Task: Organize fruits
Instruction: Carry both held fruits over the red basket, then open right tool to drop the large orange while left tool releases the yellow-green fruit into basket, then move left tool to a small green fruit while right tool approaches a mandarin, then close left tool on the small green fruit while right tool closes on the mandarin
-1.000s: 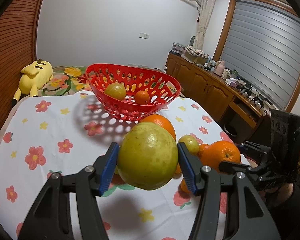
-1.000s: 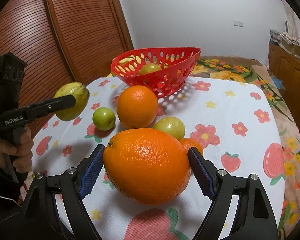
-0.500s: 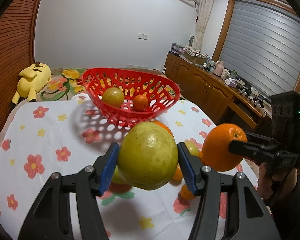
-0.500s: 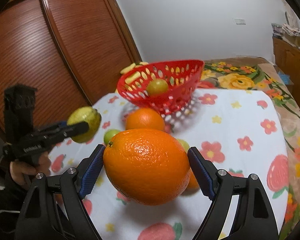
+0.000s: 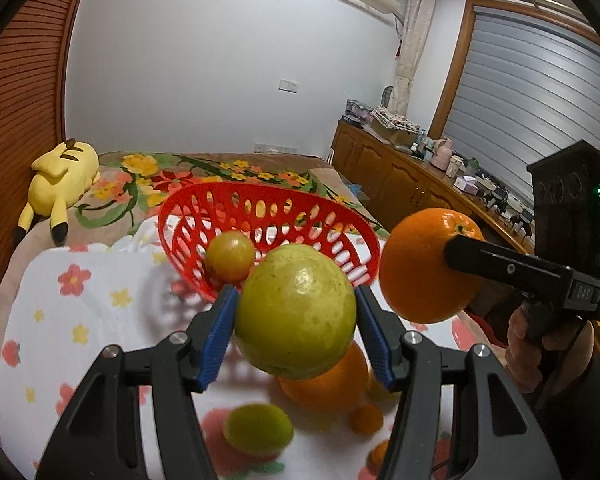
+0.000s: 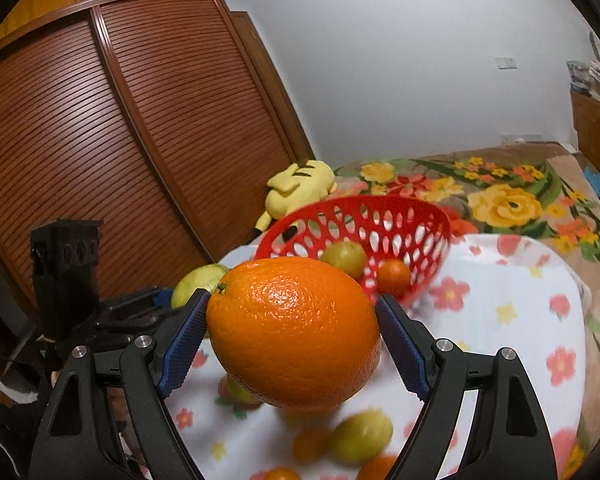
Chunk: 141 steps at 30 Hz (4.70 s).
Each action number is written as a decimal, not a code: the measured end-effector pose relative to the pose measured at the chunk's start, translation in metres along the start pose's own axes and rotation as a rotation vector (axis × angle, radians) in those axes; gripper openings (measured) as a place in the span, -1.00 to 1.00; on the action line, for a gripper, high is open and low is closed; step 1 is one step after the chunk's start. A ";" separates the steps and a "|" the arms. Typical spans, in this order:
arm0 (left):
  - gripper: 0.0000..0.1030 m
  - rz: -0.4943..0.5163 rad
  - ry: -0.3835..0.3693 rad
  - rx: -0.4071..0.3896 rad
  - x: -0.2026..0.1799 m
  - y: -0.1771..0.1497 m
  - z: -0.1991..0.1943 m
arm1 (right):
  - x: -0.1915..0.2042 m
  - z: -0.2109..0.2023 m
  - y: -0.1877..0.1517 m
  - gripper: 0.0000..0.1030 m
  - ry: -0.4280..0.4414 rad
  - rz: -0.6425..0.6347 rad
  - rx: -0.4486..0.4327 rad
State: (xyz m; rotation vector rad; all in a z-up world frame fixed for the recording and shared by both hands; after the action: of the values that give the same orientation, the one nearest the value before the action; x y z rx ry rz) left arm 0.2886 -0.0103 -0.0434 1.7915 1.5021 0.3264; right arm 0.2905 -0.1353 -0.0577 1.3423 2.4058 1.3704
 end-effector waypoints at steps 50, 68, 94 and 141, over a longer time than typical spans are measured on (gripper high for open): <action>0.12 -0.008 0.067 0.081 0.038 0.033 0.072 | -0.045 0.092 0.041 0.67 -0.111 -0.045 0.180; 0.25 0.005 0.084 0.076 0.031 0.044 0.078 | -0.039 0.052 0.025 0.67 -0.131 -0.044 0.144; 0.43 0.068 0.158 0.021 0.016 -0.047 -0.021 | -0.003 -0.016 -0.091 0.67 -0.275 -0.010 0.059; 0.29 0.118 0.135 0.237 0.022 -0.114 0.055 | -0.048 0.014 -0.180 -0.12 -0.374 0.064 0.223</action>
State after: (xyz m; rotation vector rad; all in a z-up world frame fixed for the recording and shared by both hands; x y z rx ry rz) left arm 0.2463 -0.0087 -0.1647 2.0866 1.5851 0.3450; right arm 0.2089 -0.2003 -0.2122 1.5734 2.3225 0.7863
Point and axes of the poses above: each gripper's, at about its wrist camera, not at the fingertips, and z roughly the way its jaws point, x to its left, y to its top, the point moved 9 cm from there along z, roughly the way its jaws point, and after that the axes turned 11 degrees about x, right-handed, at the moved point
